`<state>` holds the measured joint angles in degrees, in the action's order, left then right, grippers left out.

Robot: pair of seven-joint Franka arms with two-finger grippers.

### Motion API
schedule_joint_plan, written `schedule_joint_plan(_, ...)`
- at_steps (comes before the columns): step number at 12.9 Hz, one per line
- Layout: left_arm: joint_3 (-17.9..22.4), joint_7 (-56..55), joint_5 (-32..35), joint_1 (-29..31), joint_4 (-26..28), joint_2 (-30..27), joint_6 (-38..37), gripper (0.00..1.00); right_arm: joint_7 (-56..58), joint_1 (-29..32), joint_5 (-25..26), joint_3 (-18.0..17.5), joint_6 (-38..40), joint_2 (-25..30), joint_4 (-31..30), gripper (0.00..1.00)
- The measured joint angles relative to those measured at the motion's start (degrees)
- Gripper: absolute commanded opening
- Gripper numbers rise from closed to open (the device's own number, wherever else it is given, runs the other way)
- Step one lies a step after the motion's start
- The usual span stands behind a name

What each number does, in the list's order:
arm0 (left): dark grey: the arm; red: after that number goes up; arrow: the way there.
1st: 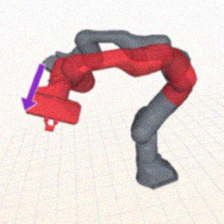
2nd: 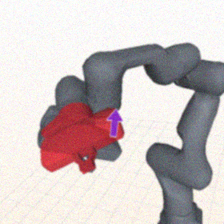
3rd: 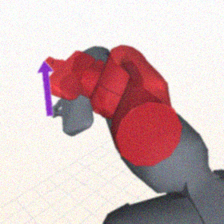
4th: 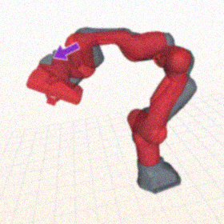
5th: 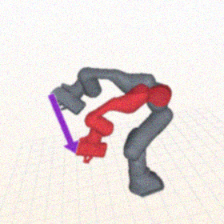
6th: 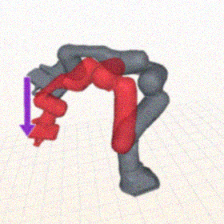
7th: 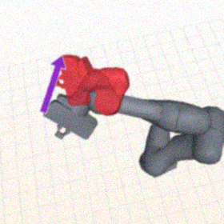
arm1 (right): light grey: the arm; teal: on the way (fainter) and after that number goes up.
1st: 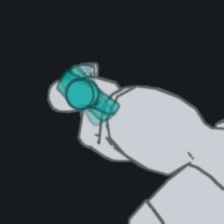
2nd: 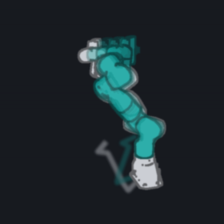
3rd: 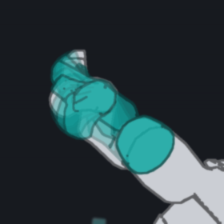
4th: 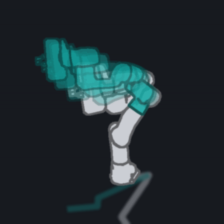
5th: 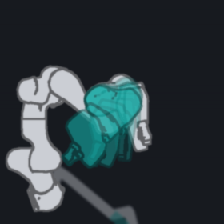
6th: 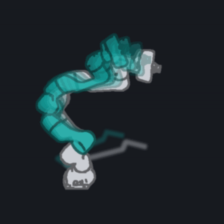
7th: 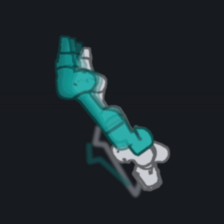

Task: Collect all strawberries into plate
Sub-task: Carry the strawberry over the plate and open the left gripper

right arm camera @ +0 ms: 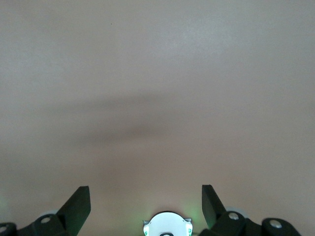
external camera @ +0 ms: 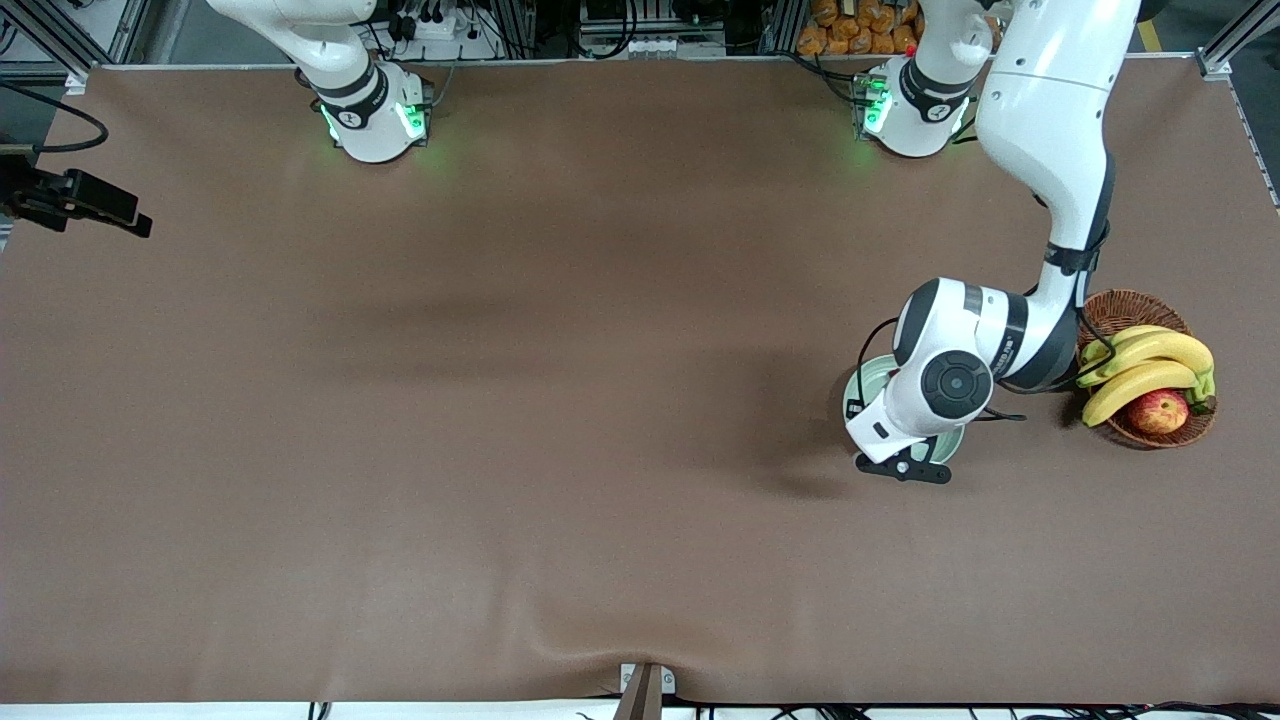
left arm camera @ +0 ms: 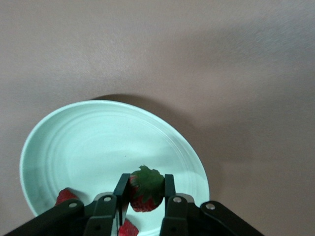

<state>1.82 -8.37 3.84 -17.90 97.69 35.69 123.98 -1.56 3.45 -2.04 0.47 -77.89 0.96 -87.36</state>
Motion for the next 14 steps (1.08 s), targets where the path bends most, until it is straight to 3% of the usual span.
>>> schedule_joint_plan(1, 0.0, 0.0, 0.0, 0.1, 0.0, 0.5, 0.1, 0.27, 0.2, 0.0, 0.1, 0.0, 0.0, 0.0, 0.0, 1.0)
schedule_joint_plan(3, 0.0, 0.0, 0.0, 1.0, 0.0, 0.6, 0.1, 0.93, 1.0, 0.0, 0.6, -0.2, 0.0, 0.0, 0.0, 1.0)
schedule_joint_plan(4, 0.0, 0.0, 0.0, 1.5, 0.0, 0.6, 0.1, 1.0, 1.4, 0.0, 1.0, -0.2, 0.0, 0.0, 0.0, 1.0)
schedule_joint_plan(8, 0.0, 0.2, 0.0, 2.4, -0.6, -1.7, -0.5, 1.0, 1.8, 0.0, 1.3, -0.3, -0.3, 0.0, 0.1, 1.0)
schedule_joint_plan(14, 0.1, 0.2, 0.0, 2.8, -4.0, -11.6, -11.5, 1.0, 1.9, -0.2, 1.3, -0.5, -2.2, 0.0, 0.8, 1.0)
